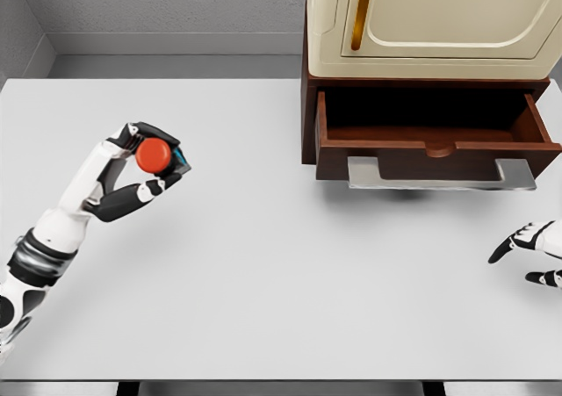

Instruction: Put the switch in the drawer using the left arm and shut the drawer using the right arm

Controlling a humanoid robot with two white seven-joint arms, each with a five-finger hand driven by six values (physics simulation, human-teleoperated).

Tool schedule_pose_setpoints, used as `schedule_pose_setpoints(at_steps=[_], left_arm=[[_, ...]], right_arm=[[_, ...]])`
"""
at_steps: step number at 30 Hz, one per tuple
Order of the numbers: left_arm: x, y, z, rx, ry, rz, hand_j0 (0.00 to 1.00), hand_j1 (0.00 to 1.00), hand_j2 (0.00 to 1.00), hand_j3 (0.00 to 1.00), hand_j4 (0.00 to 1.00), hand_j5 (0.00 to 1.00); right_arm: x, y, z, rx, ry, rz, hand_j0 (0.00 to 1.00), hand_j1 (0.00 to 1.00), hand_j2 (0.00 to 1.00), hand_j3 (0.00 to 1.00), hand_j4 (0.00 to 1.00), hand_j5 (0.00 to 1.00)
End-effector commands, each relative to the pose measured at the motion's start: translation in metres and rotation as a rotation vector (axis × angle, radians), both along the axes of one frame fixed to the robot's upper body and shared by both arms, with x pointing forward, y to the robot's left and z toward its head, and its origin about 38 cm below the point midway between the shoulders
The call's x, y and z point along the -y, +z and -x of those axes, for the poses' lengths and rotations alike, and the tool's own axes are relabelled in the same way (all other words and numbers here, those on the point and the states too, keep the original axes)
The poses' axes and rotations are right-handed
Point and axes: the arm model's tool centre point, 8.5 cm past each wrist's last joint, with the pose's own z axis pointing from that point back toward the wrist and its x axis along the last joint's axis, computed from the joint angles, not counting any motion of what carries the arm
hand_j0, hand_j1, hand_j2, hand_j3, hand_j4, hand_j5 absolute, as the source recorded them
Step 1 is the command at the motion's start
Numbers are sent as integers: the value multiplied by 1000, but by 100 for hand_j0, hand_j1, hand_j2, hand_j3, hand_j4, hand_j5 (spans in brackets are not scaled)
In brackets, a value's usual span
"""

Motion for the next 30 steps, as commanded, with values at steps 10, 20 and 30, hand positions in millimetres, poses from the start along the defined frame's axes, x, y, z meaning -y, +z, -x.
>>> schedule_pose_setpoints(at_steps=[10, 20, 30], left_arm=[[33, 13, -16, 40, -41, 13, 34, 34, 34, 34, 34, 34], [58, 31, -30, 97, -59, 9, 34, 34, 34, 34, 34, 34], [84, 44, -41, 134, -67, 6, 34, 34, 34, 34, 34, 34]], right_arm=[[-2, 3, -3, 10, 2, -7, 65, 65, 65, 65, 65, 65], [-3, 13, -9, 42, 7, -9, 65, 65, 65, 65, 65, 65], [-9, 19, -9, 50, 20, -41, 66, 66, 66, 66, 66, 66]])
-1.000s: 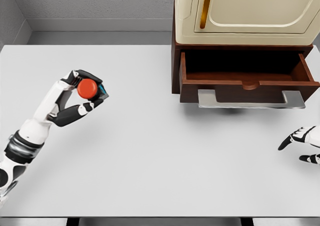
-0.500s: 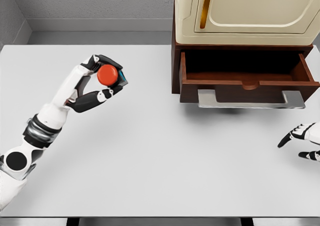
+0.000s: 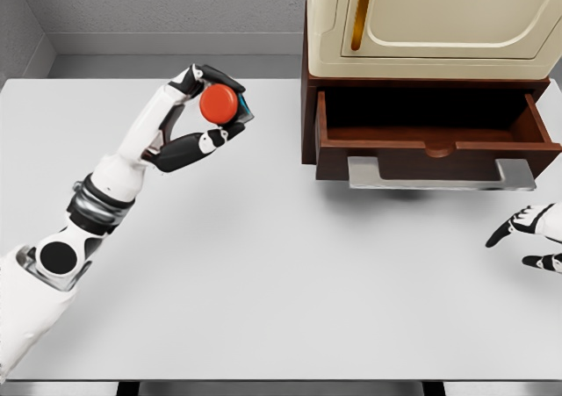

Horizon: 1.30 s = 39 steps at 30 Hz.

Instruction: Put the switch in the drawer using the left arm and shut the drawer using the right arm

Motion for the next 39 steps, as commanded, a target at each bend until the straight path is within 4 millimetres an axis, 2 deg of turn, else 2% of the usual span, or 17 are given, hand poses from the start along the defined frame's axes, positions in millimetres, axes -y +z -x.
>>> schedule_pose_setpoints(at_steps=[1, 4, 11, 14, 23, 26, 30, 33, 39], left_arm=[[10, -6, 0, -28, -6, -9, 34, 34, 34, 34, 34, 34], [22, -1, -8, -30, 6, -20, 34, 34, 34, 34, 34, 34], [41, 9, -18, -16, 7, 2, 34, 34, 34, 34, 34, 34], [59, 11, -16, 7, -17, -16, 34, 34, 34, 34, 34, 34], [83, 16, -32, 72, 27, -109, 34, 34, 34, 34, 34, 34], [97, 18, -40, 91, 11, -145, 34, 34, 34, 34, 34, 34], [110, 17, -39, 107, -4, -168, 34, 34, 34, 34, 34, 34], [115, 22, -45, 133, -11, -198, 34, 34, 34, 34, 34, 34], [124, 18, -46, 181, 7, -270, 34, 34, 34, 34, 34, 34]], right_arm=[[0, 4, -1, 8, -1, -8, 66, 66, 66, 66, 66, 66], [0, 15, -3, 23, -11, -67, 67, 67, 67, 67, 67, 67], [1, 18, -3, 32, -11, -66, 67, 67, 67, 67, 67, 67], [-1, 20, -3, 36, -4, -66, 67, 67, 67, 67, 67, 67], [0, 24, -4, 47, -6, -60, 67, 67, 67, 67, 67, 67], [1, 27, -5, 53, -6, -55, 67, 67, 67, 67, 67, 67], [1, 27, -4, 51, -7, -55, 67, 67, 67, 67, 67, 67], [1, 27, -4, 51, -7, -55, 67, 67, 67, 67, 67, 67], [1, 27, -4, 51, -7, -55, 67, 67, 67, 67, 67, 67]])
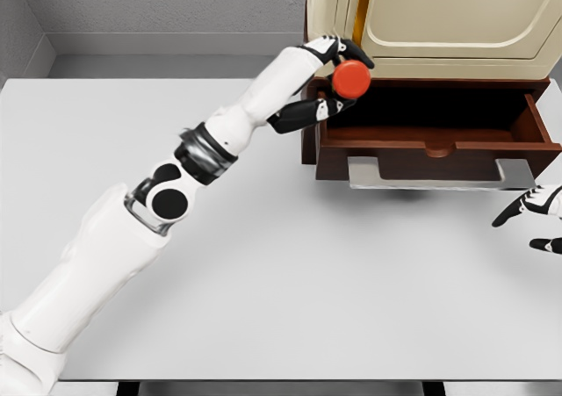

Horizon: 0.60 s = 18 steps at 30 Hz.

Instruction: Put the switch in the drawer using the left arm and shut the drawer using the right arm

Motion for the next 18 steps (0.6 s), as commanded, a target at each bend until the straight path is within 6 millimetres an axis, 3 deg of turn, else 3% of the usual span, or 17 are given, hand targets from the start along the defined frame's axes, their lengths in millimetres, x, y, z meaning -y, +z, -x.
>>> schedule_pose_setpoints(at_steps=[1, 10, 18], left_arm=[[3, -2, 0, 20, 7, -28, 34, 34, 34, 34, 34, 34], [33, -5, -5, 95, 12, -127, 34, 34, 34, 34, 34, 34], [38, -5, -17, 117, 39, -173, 34, 34, 34, 34, 34, 34]], right_arm=[[0, 1, 0, -1, -2, -6, 67, 67, 67, 67, 67, 67], [0, -1, 1, -7, -2, -6, 67, 67, 67, 67, 67, 67], [0, -1, 0, -6, -3, -6, 67, 67, 67, 67, 67, 67]])
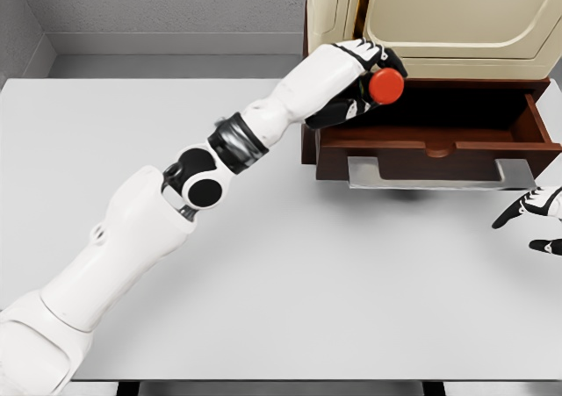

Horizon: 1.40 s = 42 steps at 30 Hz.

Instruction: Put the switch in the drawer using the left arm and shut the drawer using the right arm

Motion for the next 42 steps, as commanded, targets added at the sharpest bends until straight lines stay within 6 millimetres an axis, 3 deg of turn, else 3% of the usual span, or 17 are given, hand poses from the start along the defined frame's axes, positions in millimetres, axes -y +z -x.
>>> schedule_pose_setpoints(at_steps=[1, 9, 10, 12, 13, 22, 31, 42], left_arm=[[1, -2, -2, 2, 7, -9, 34, 34, 34, 34, 34, 34], [0, 8, -4, 28, 2, -10, 35, 35, 35, 35, 35, 35], [1, 8, -3, 30, -1, -8, 37, 37, 37, 37, 37, 37], [0, 9, -3, 32, 0, -8, 60, 60, 60, 60, 60, 60], [0, 9, -3, 32, -2, -7, 62, 62, 62, 62, 62, 62], [1, 10, -2, 36, -6, -6, 63, 63, 63, 63, 63, 63], [3, 10, -1, 36, -12, -5, 73, 73, 73, 73, 73, 73], [4, 12, 1, 49, -18, -6, 75, 75, 75, 75, 75, 75]], right_arm=[[0, 1, 0, -1, -2, -7, 67, 67, 67, 67, 67, 67], [0, 0, 0, -4, -3, -7, 67, 67, 67, 67, 67, 67], [0, 0, 0, -4, -3, -6, 67, 67, 67, 67, 67, 67], [-1, 0, 0, -3, 2, -8, 67, 67, 67, 67, 67, 67], [-1, 0, 0, -3, 2, -8, 66, 66, 66, 66, 66, 66], [-3, 2, 1, -6, 11, 0, 66, 66, 66, 66, 66, 66], [-3, 2, 1, -6, 11, 2, 67, 67, 67, 67, 67, 67], [-3, 1, 1, -7, 12, 2, 67, 67, 67, 67, 67, 67]])
